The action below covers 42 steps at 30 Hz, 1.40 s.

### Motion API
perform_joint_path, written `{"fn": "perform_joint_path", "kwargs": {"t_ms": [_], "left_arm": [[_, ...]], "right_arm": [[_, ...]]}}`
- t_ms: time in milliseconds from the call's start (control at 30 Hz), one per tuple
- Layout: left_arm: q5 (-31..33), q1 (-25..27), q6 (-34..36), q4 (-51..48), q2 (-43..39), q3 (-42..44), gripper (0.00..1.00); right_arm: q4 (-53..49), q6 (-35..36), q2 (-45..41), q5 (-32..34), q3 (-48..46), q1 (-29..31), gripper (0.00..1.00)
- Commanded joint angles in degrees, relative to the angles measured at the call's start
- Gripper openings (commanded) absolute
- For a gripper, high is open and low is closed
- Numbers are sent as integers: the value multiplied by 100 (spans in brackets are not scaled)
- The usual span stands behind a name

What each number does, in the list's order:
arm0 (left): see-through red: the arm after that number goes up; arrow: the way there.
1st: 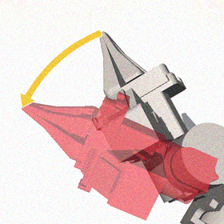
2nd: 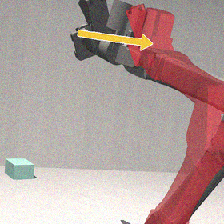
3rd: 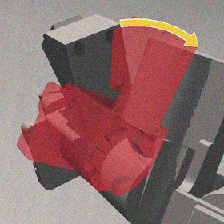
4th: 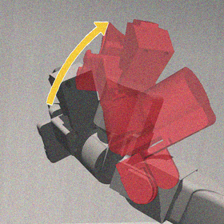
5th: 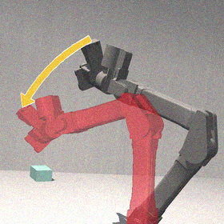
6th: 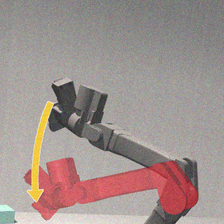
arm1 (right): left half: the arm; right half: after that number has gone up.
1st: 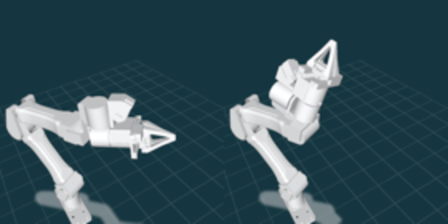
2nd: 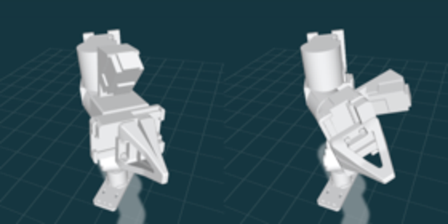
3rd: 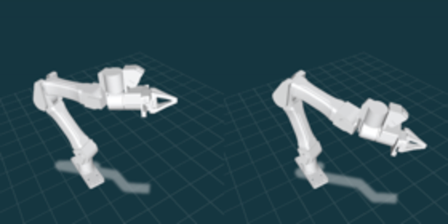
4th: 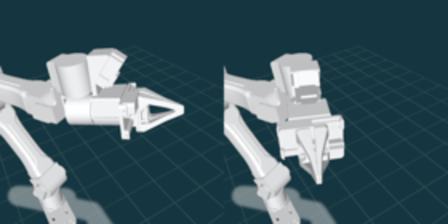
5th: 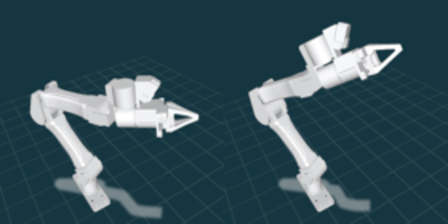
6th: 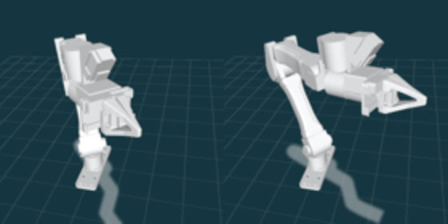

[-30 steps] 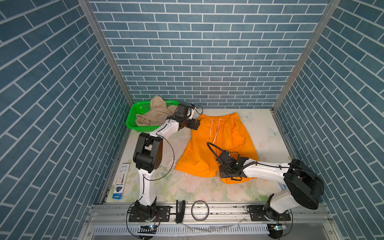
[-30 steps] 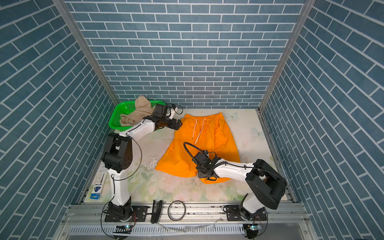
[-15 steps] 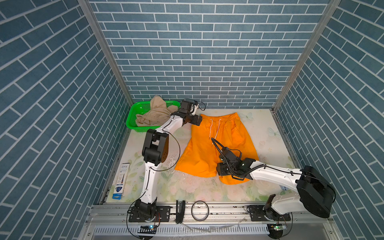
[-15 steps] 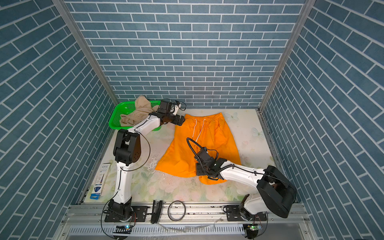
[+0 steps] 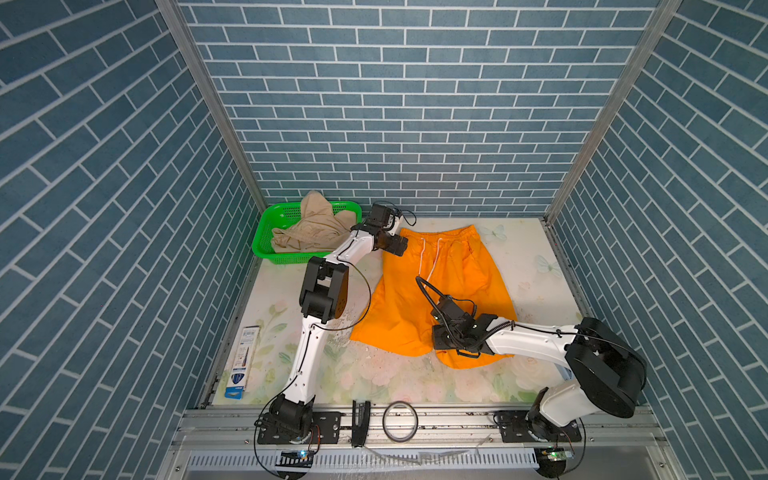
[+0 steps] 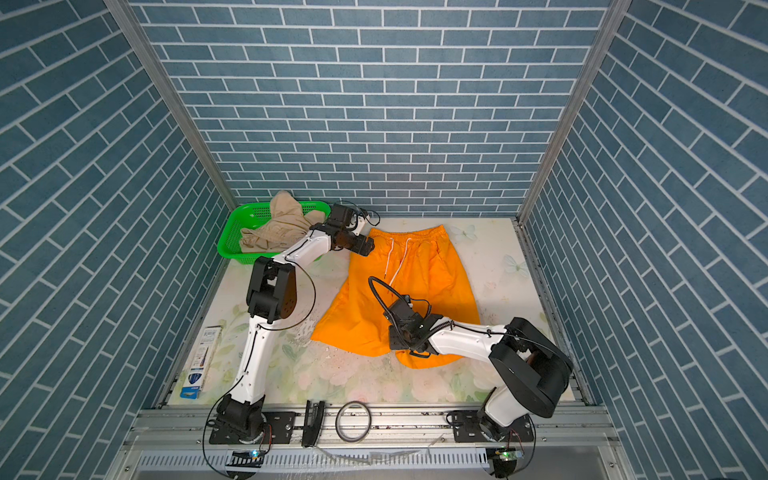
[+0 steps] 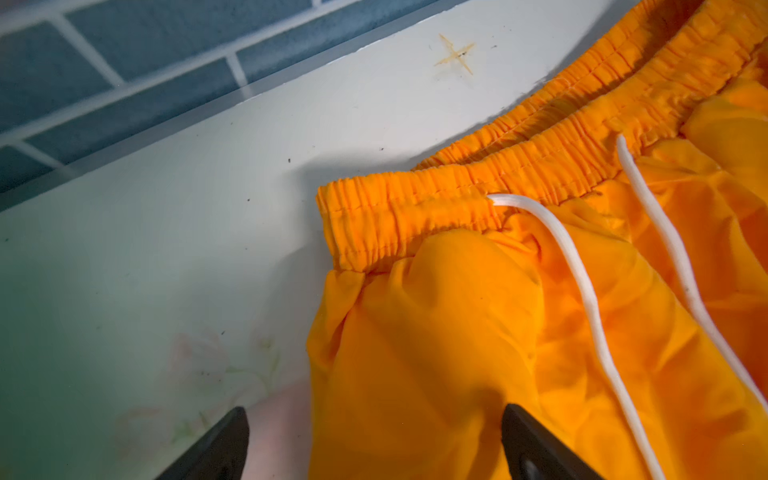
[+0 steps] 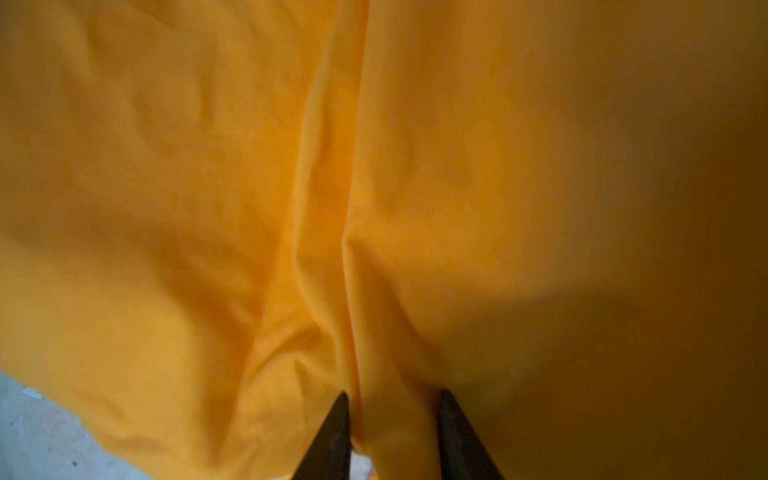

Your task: Fold and stack the shorts

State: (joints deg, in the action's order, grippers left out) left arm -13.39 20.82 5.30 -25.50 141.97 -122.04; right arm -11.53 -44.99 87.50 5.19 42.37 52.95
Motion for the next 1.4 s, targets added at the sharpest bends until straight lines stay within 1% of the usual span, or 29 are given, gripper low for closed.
{"fn": "perform_joint_path", "kwargs": {"t_ms": [0,33,133,167,200,233,367,467,567,633,700,800,900,1000,1033,1067,1100,1133,1167,1200,1233,1267,1300,1367], "left_arm": [[-94,132,177,-455,216,-366,77],[-111,140,181,-562,289,-468,66],[-117,137,147,-737,414,-646,22],[-88,141,147,-763,410,-648,10],[-49,135,139,-787,398,-652,2],[19,135,123,-822,372,-639,0],[306,91,-119,-850,32,-331,0],[445,-4,-490,-834,-434,192,0],[460,-104,-887,-590,-1097,1169,0],[481,-104,-1016,-332,-1562,1840,0],[557,-104,-1162,-166,-1961,2414,0],[569,-114,-1482,158,-2525,3333,0],[661,-113,-1797,645,-3032,4252,0],[766,-113,-2086,1023,-3397,4948,0],[742,-113,-2209,1135,-3505,5184,0],[710,-105,-2345,1267,-3626,5427,4],[672,-104,-2485,1422,-3743,5659,19],[596,-104,-2643,1647,-3868,5948,27],[521,-96,-2776,1858,-3994,6224,30],[494,-87,-2910,2046,-4113,6428,33],[432,-66,-2995,2218,-4246,6686,42],[464,-40,-3037,2267,-4400,6885,46],[533,-31,-3073,2268,-4546,7035,47],[518,-18,-3128,2240,-4901,7343,53]], "right_arm": [[170,-141,121,39,-92,-30,27],[193,-141,154,-15,-104,-47,23],[200,-226,125,-97,-242,-137,8],[194,-238,74,-105,-314,-173,3],[143,-247,15,-104,-372,-233,0],[51,-247,-57,-95,-431,-320,0],[-466,-59,-339,-57,-564,-769,0],[-867,345,-341,-134,-412,-1292,0],[-1267,850,-130,-144,-25,-1731,0],[-1497,1153,60,-211,258,-2002,0],[-1735,1437,234,-135,552,-2242,0],[-1857,1862,513,-195,972,-2594,0],[-1887,2308,1012,-150,1528,-2861,0],[-2026,2693,1514,-132,2116,-3130,4],[-2029,2786,1623,-145,2275,-3201,8],[-2062,2889,1712,-185,2459,-3257,16],[-2101,3001,1770,-236,2611,-3287,23],[-2175,3083,1802,-258,2773,-3312,30],[-2237,3152,1793,-314,2908,-3330,36],[-2284,3192,1752,-400,2983,-3351,39],[-2345,3192,1669,-487,3042,-3381,42],[-2419,3118,1542,-518,3071,-3424,46],[-2485,3044,1409,-578,3060,-3476,48],[-2523,2843,949,-747,2842,-3602,50]]}}
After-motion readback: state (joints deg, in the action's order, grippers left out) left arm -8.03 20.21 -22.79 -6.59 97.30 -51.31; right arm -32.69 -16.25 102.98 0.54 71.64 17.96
